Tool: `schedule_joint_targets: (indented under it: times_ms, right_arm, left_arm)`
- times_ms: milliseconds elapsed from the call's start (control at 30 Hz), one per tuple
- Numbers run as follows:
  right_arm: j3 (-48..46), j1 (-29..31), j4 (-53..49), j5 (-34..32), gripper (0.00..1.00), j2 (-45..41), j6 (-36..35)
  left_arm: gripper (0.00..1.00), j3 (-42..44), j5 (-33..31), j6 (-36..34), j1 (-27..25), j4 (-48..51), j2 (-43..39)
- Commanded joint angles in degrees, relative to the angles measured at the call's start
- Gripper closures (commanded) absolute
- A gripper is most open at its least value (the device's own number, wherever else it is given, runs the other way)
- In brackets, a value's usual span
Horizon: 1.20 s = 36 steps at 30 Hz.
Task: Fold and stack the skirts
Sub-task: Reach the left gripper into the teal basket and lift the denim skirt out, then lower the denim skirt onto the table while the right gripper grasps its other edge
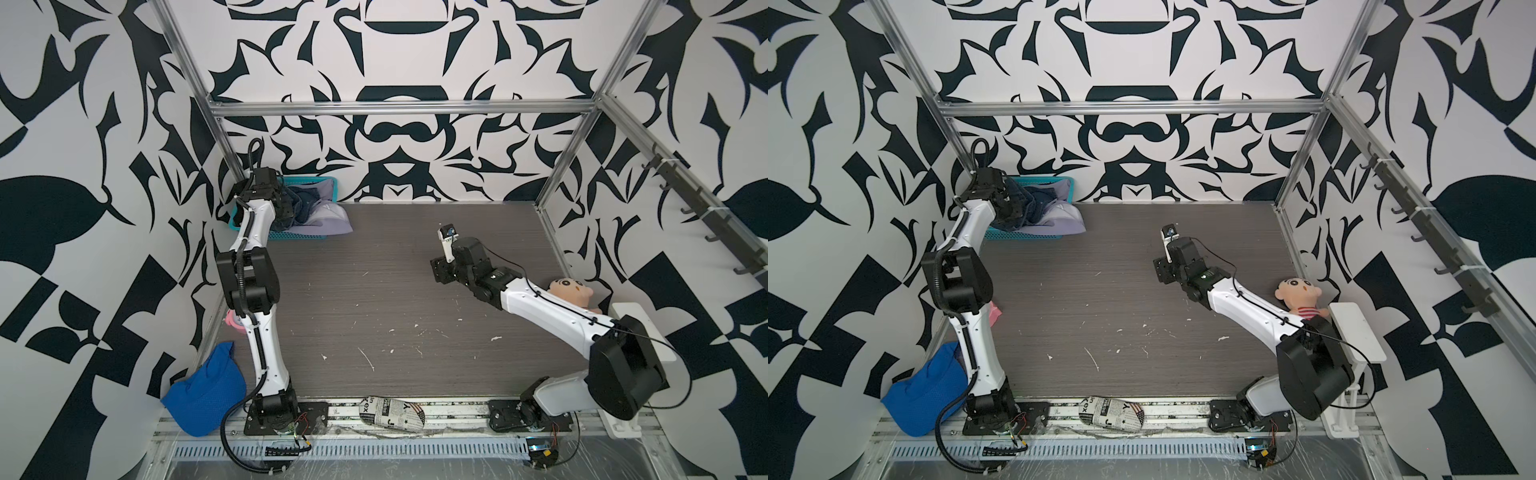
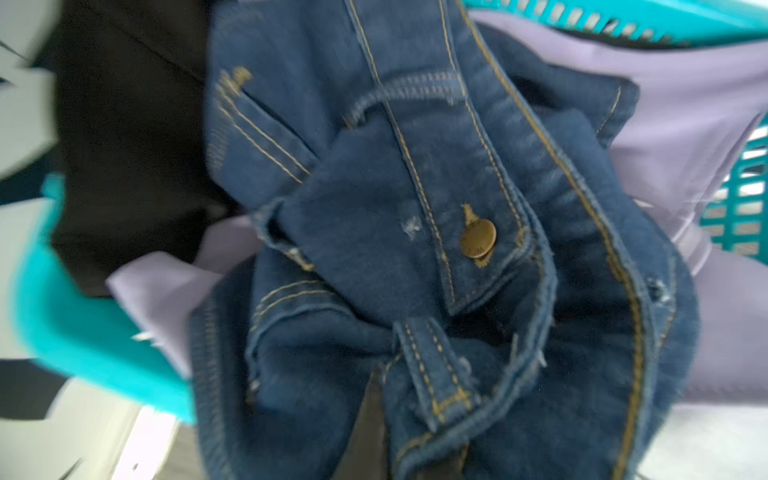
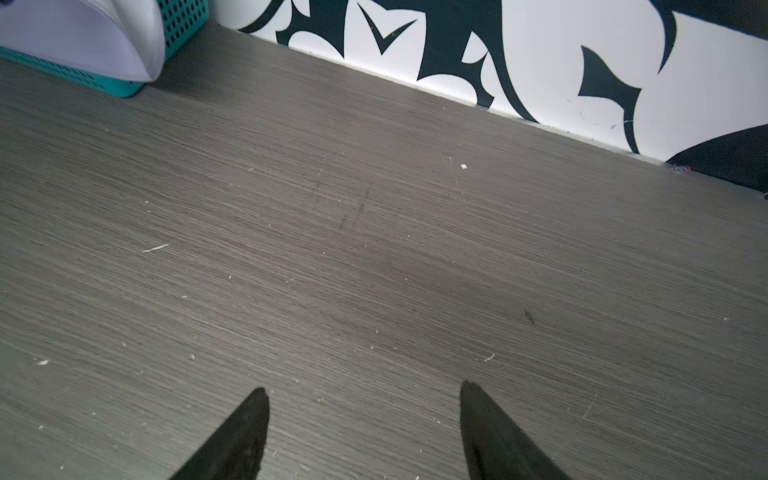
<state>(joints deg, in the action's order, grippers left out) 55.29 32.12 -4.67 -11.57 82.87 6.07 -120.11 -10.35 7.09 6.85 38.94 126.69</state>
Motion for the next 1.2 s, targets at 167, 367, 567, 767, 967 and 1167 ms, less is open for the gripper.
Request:
schedule_joint_targets:
  times_ms: [167, 367, 567, 767, 967, 1167]
  right_arm:
    - [0.79, -1.14, 5.55, 4.1, 0.25, 6.43, 4.78]
    - [2.72, -2.41, 4.99, 6.19, 0.26, 9.35, 5.99]
    - [5.5, -2.98, 2.96, 7.45, 0.28, 9.92, 5.89]
    - [4.6, -2.95, 2.3, 8.15, 0.3, 5.12, 7.31]
    - [3.19, -2.98, 0.75, 6.47, 0.32, -1.77, 7.75]
    - [2.17, -3.1, -3.08, 1.97, 0.32, -9.11, 7.38]
  left_arm:
    - [1.0, -11.2, -2.31, 0.69, 0.38, 2.44, -13.75]
    - [1.0, -17.52, 1.66, 5.25, -0.67, 2.63, -20.25]
    - [1.0, -16.86, 1.22, 2.3, -9.6, 0.22, -28.96]
    - [1.0, -14.52, 2.62, 1.27, -20.82, -2.2, -37.95]
    - [1.0, -0.69, 11.4, 5.91, -26.22, -8.85, -49.82]
    - [1.0, 18.6, 16.96, 12.45, -26.43, -12.82, -57.92]
